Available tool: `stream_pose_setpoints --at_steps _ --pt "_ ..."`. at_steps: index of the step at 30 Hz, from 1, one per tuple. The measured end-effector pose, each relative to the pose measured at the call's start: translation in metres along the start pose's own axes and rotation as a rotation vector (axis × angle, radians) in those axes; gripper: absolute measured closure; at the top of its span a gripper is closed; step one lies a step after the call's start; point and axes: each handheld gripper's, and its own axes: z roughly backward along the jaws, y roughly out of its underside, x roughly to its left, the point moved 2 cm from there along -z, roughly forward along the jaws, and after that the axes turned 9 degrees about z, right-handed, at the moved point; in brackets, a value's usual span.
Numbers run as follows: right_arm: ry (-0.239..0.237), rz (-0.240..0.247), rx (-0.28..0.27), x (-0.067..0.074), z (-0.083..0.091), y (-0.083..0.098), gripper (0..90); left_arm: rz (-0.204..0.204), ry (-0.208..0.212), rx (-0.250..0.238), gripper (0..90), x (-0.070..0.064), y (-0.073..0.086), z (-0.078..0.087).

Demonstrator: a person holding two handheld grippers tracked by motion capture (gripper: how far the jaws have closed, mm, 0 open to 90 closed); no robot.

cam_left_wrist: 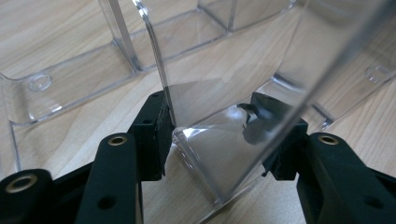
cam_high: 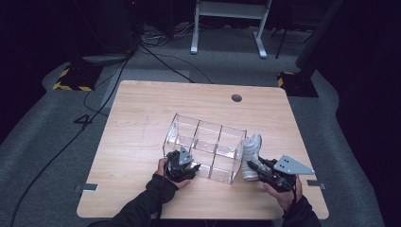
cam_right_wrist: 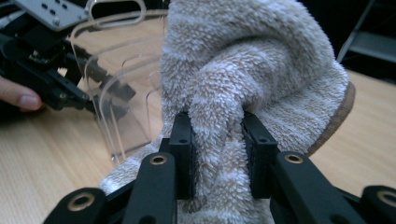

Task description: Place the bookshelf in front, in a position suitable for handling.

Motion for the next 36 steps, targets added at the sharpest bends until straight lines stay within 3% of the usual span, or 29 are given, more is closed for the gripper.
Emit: stream_pose_setpoints --at_steps 8,11,14,18,25,28,31,36 --pt "-0.073 -0.001 0.149 0.015 -0.028 0.038 69.4 0.011 -0.001 -0.013 53.4 0.001 0.004 -0.002" --pt "-0.103 0.022 0.238 0.019 -0.037 0.049 69.0 0.004 0.0 -0.006 53.7 0.002 0.004 -0.001" --pt "-0.11 0.024 0.249 0.018 -0.039 0.052 69.1 -0.001 -0.002 0.001 55.0 0.003 0.005 -0.001" --pt "-0.068 0.03 0.213 0.012 -0.029 0.044 70.1 0.006 0.0 0.005 54.8 0.002 0.005 -0.001" --pt "0.065 0.014 0.011 -0.012 0.006 0.001 70.9 0.012 0.013 0.006 54.8 0.004 0.004 -0.002" --pt "0.103 0.025 -0.028 -0.021 0.009 -0.014 70.8 0.012 0.015 0.007 54.8 0.004 0.004 -0.002" --pt "0.142 0.036 -0.03 -0.031 0.001 -0.022 70.7 0.008 0.016 0.008 54.7 0.003 0.004 -0.002" --pt "0.118 0.002 0.013 -0.039 -0.021 -0.018 70.5 0.007 0.017 0.008 54.7 0.003 0.004 -0.002"
